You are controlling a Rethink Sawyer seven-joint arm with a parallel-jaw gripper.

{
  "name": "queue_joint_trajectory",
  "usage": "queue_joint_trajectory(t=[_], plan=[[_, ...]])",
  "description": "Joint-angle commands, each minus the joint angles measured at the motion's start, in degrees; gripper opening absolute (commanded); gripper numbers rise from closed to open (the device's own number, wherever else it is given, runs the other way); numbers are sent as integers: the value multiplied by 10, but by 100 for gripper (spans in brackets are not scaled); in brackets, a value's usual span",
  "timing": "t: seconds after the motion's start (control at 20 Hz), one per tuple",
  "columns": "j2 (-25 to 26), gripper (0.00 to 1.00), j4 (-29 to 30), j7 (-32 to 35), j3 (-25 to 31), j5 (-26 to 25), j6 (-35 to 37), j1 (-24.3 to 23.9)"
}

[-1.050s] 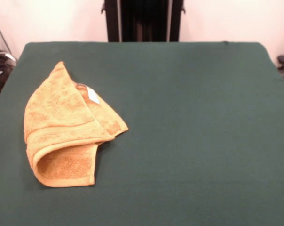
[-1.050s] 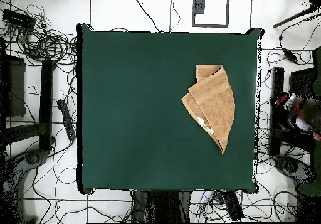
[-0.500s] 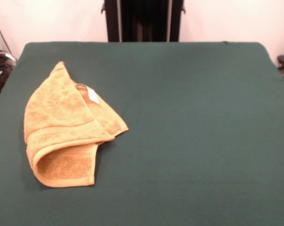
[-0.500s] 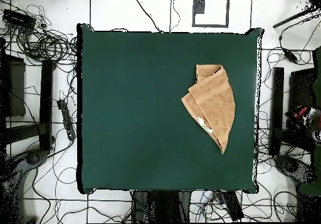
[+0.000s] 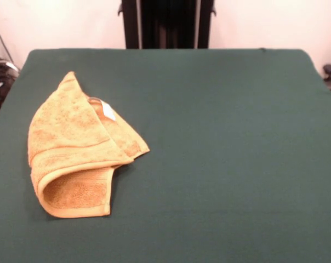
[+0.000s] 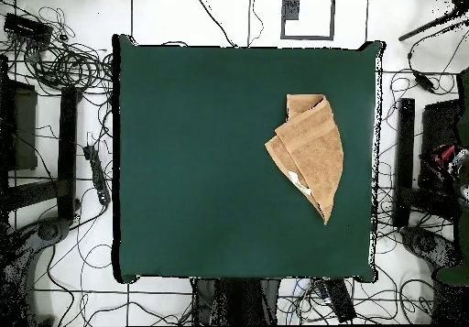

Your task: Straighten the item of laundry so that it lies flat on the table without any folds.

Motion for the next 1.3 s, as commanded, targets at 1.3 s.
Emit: queue_joint_trajectory(t=[1.3], plan=[[9,100,-242,-185,91,-35,342,-77]])
